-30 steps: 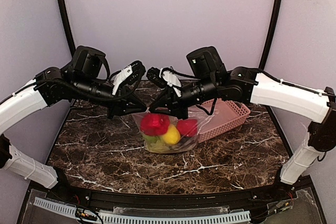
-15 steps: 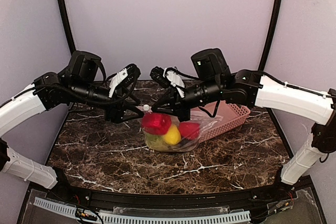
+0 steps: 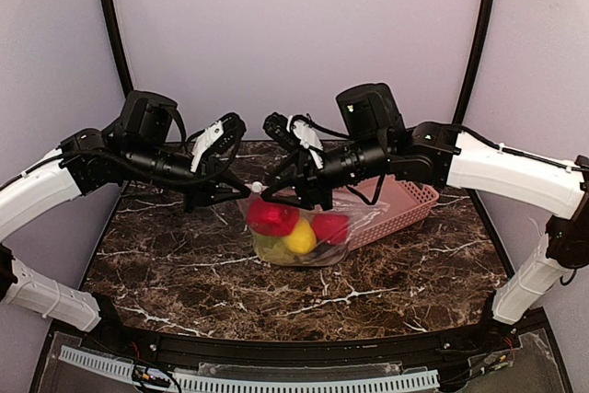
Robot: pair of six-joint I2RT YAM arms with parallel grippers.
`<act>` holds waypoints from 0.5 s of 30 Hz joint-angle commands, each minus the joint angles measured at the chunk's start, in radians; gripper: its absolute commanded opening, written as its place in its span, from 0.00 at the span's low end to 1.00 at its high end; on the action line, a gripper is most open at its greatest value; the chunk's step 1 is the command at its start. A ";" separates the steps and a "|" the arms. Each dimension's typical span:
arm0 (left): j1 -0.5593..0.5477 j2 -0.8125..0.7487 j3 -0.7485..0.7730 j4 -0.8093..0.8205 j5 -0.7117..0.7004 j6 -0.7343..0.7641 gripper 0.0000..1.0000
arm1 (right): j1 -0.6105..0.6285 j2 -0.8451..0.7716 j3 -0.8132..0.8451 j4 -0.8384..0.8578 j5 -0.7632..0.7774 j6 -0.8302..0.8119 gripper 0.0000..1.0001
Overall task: Place the food in the zip-top bag and seal the zipper
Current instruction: Pass from the right arm to the left
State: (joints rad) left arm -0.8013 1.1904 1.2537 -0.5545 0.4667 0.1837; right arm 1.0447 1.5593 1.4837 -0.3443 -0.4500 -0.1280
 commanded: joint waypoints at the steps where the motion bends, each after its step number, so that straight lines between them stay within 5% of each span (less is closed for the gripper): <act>1: 0.005 -0.017 -0.015 0.031 0.030 0.008 0.01 | 0.001 0.002 0.034 0.050 -0.037 0.012 0.37; 15: 0.005 -0.023 -0.013 0.023 0.029 0.010 0.01 | 0.001 0.085 0.097 0.040 -0.034 0.018 0.37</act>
State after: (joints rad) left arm -0.8009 1.1904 1.2537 -0.5541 0.4751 0.1837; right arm 1.0447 1.6226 1.5448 -0.3222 -0.4751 -0.1177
